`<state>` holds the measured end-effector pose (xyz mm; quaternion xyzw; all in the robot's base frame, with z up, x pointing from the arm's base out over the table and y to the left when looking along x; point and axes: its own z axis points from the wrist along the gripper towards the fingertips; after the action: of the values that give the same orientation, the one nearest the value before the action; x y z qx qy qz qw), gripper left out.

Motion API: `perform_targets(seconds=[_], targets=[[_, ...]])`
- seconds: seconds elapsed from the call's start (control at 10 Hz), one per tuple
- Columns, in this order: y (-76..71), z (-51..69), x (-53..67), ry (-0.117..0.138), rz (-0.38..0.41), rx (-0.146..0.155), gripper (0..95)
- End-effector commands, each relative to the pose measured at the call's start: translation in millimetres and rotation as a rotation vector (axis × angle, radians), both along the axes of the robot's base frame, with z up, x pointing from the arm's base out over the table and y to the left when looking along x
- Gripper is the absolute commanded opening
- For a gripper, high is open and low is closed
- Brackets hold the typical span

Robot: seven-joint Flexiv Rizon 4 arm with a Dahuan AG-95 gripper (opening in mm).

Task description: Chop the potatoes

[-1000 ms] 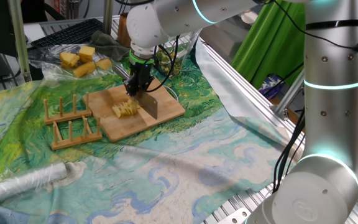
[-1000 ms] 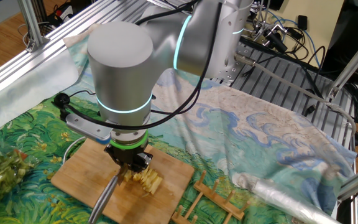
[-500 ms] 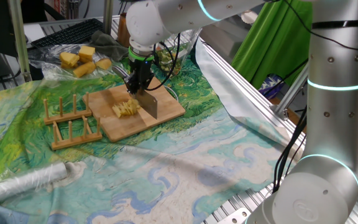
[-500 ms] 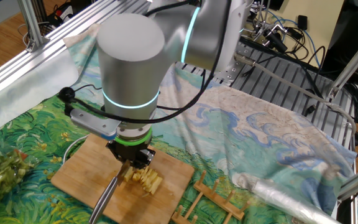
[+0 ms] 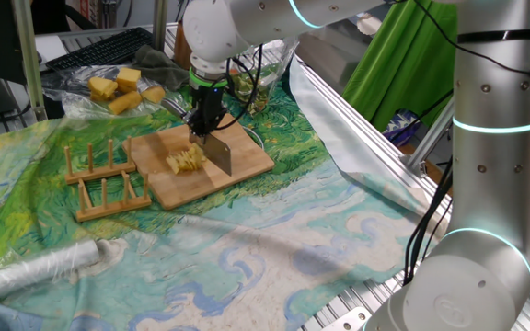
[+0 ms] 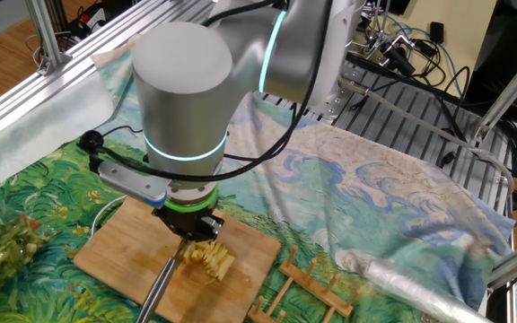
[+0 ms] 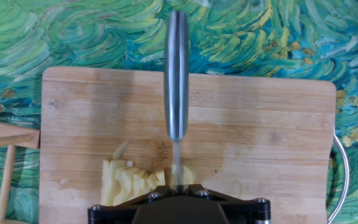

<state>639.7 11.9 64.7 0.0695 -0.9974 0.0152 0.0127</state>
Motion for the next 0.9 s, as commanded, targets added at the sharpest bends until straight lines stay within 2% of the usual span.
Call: perform_targets(seconds=[0.1, 0.4, 0.9], targets=[[0.9, 0.6, 0.0, 0.001, -0.004, 0.006, 0.0], [0.2, 3.5, -1.3, -0.003, -0.016, 0.039, 0.0], [-1.2, 9.0, -4.0, -0.018, -0.016, 0.036, 0.0]])
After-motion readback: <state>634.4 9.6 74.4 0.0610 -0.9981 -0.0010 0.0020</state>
